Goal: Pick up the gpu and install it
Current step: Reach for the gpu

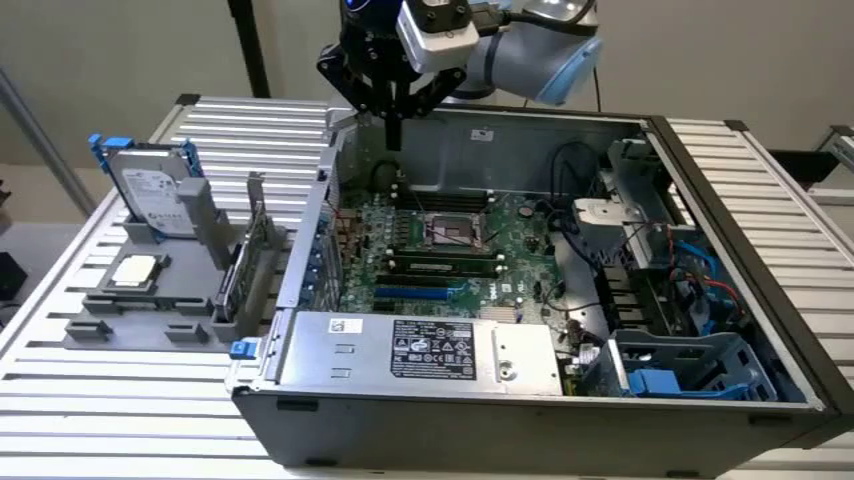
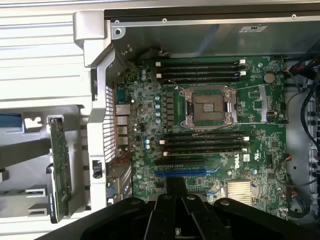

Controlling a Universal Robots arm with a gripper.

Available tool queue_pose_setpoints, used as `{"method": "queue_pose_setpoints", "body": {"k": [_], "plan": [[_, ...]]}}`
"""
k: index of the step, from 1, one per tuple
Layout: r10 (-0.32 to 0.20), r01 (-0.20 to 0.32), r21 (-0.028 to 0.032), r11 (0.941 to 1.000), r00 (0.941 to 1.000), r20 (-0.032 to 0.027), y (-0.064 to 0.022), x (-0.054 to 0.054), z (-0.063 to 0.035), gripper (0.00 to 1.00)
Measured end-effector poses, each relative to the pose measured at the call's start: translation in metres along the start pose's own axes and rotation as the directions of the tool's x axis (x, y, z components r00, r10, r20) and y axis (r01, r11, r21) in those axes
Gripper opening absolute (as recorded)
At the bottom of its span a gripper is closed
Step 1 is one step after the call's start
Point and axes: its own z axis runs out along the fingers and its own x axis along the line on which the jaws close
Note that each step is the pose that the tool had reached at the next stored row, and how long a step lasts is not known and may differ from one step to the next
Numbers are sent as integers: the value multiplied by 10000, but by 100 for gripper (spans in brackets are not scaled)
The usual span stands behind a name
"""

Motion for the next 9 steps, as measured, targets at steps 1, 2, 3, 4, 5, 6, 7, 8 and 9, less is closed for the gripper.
{"method": "queue_pose_setpoints", "body": {"k": [1, 2, 3, 4, 5, 6, 7, 8, 9], "plan": [[0, 0, 0, 10000, 10000, 0, 0, 0, 0, 0], [0, 0, 0, 10000, 10000, 0, 0, 0, 0, 0], [0, 0, 0, 10000, 10000, 0, 0, 1, 0, 0], [2, -2, 2, 10000, 10000, -1, -1, 13, -1, 0], [-2, 2, 4, 10000, 10000, -2, -6, 35, -3, 0], [-4, 4, 2, 10000, 10000, -1, -17, 71, -3, 0], [-4, 4, 1, 10000, 10000, 0, -29, 114, -4, 0], [-4, 4, 0, 10000, 10000, 1, -41, 158, -5, 0], [-4, 4, 0, 10000, 10000, 0, -53, 205, -7, 0]]}}
